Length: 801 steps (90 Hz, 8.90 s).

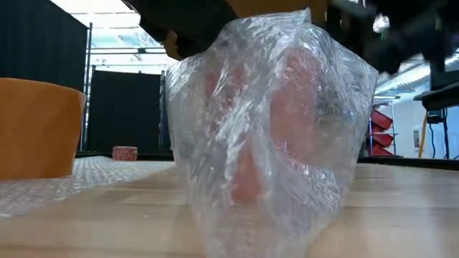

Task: Wrap mug
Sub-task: Wrap the pink cup with the bubble wrap

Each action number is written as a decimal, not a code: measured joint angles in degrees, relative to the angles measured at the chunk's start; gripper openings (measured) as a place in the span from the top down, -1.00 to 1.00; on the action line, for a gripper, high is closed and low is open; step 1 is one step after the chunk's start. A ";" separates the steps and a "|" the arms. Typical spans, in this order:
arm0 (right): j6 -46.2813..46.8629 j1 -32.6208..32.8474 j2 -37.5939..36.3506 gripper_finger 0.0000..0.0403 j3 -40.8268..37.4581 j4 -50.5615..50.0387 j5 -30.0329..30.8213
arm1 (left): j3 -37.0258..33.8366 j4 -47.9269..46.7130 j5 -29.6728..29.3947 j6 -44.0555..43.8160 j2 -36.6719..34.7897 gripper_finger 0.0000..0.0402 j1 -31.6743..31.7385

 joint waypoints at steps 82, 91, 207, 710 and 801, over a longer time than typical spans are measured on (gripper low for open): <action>-13.30 2.25 10.36 -0.09 6.96 20.20 -17.28 | -0.04 1.84 1.74 -0.14 0.09 -0.27 0.15; -16.18 4.02 10.36 -0.03 8.88 16.74 -17.31 | -0.04 1.76 1.98 -1.38 0.09 -0.27 0.55; -26.86 12.09 21.84 1.00 41.40 -44.97 -13.56 | 0.38 -3.28 -0.51 -1.34 -4.69 -0.27 -1.14; -39.33 10.05 28.37 0.22 66.20 -87.77 -9.41 | -5.31 -1.85 8.25 -0.38 4.84 0.72 6.59; -27.84 16.56 25.39 -0.07 84.48 -106.31 -1.99 | -3.69 -28.10 -4.32 -9.86 -14.80 0.72 -2.05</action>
